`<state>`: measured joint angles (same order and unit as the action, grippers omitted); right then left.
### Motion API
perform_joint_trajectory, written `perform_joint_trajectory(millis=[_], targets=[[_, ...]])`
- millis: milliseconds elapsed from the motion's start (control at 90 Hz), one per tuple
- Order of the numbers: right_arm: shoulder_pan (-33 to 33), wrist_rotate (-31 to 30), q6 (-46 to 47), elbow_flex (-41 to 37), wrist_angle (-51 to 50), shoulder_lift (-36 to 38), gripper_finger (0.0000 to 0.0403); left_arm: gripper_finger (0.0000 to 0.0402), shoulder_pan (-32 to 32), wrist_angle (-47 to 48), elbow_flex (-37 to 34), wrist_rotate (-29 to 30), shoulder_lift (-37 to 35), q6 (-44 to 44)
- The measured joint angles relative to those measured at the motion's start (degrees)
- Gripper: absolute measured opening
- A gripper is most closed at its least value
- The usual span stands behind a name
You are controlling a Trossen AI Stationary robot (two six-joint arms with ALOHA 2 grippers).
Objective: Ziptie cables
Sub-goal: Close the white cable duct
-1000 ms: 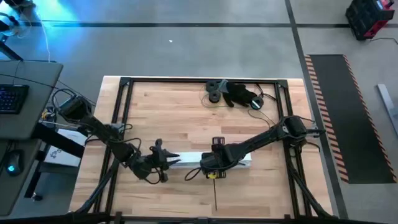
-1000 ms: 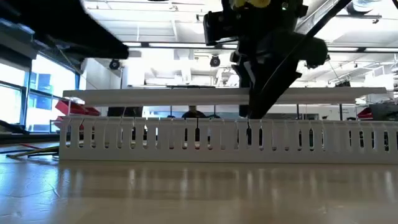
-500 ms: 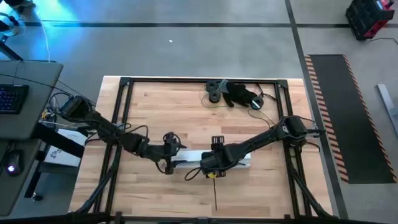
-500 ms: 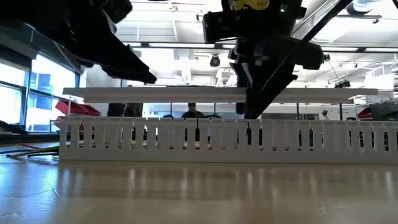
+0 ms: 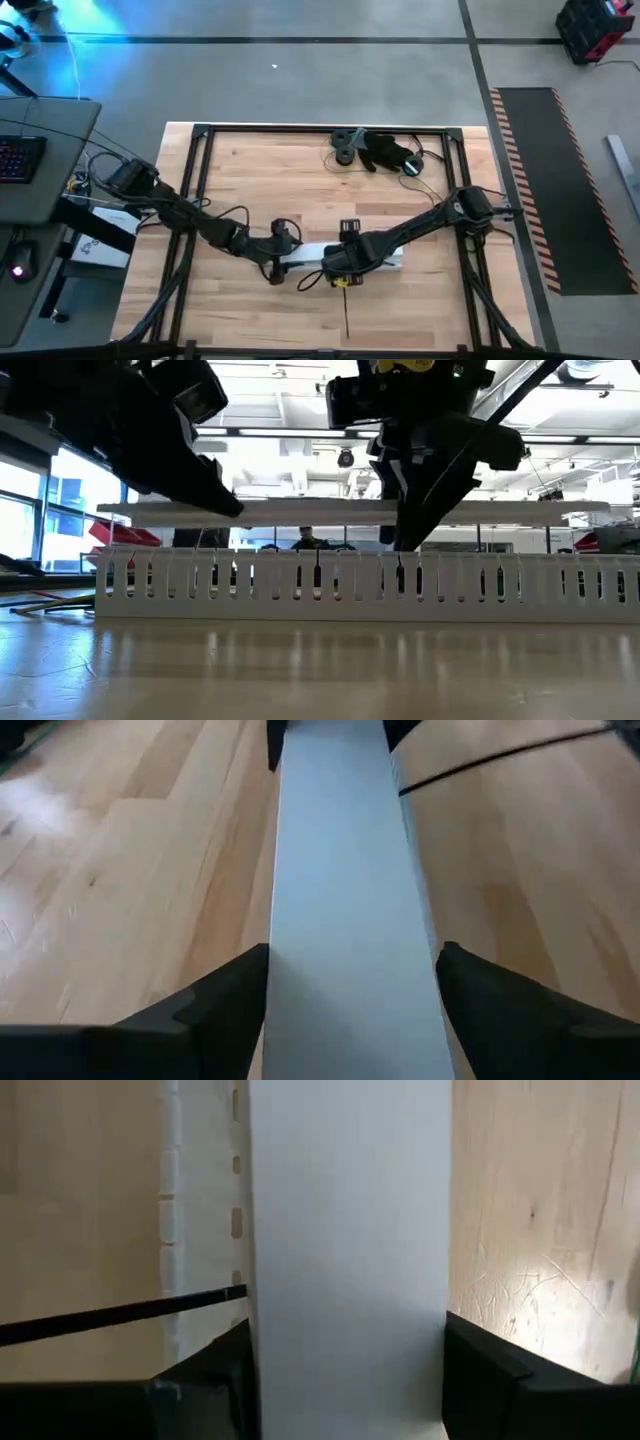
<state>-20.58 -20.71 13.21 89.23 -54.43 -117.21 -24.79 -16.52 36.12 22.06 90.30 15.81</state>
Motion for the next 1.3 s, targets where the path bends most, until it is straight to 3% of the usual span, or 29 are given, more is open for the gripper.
perform_joint_trajectory(millis=[244, 578, 944, 1300], targets=[[0.02, -0.02, -0.22, -0.02, 0.06, 0.0, 0.0194, 0.0208, -0.03, 2.5, 1.66, 1.05, 2.0, 0.04], [0.07, 0.08, -0.86, -0.02, 0.41, 0.0, 0.02, 0.0208, -0.14, 3.31, 1.74, 1.51, 1.79, 0.6], [0.37, 6.27, -6.14, -0.02, -0.26, 0.75, 0.0272, 0.0208, -0.51, 3.5, 1.74, 2.3, 1.79, 0.81], [-0.99, 7.42, -4.2, -0.02, -7.76, 6.73, 0.0278, 0.0208, -0.58, 4.71, 1.77, 4.29, 1.77, 1.63]])
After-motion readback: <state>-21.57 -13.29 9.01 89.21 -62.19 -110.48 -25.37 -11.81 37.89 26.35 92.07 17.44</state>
